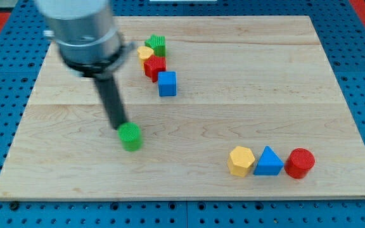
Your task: Push the green circle towards the yellow hexagon
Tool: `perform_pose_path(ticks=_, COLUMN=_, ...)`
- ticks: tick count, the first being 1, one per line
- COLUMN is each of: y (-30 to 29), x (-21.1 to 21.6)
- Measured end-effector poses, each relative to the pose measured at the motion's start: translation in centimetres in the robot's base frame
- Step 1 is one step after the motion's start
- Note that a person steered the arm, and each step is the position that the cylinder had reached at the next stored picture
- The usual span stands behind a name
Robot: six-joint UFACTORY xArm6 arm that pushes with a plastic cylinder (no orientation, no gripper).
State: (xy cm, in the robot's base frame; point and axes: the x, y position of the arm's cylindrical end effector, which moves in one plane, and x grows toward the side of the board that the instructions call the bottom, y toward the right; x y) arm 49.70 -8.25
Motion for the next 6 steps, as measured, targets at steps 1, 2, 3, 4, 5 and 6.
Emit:
perform_pose_path(ticks=1, y=-0.8, x=0.9)
perform_pose_path(ticks=2, y=-2.8, x=1.0)
perform_pose_path(ticks=3, y=0.4, x=2.9)
perform_pose_path(ticks=4, y=5.4, x=3.3)
perform_pose_path(ticks=5, y=7.1, x=3.7)
perform_pose_path(ticks=6, y=0.6, x=6.9)
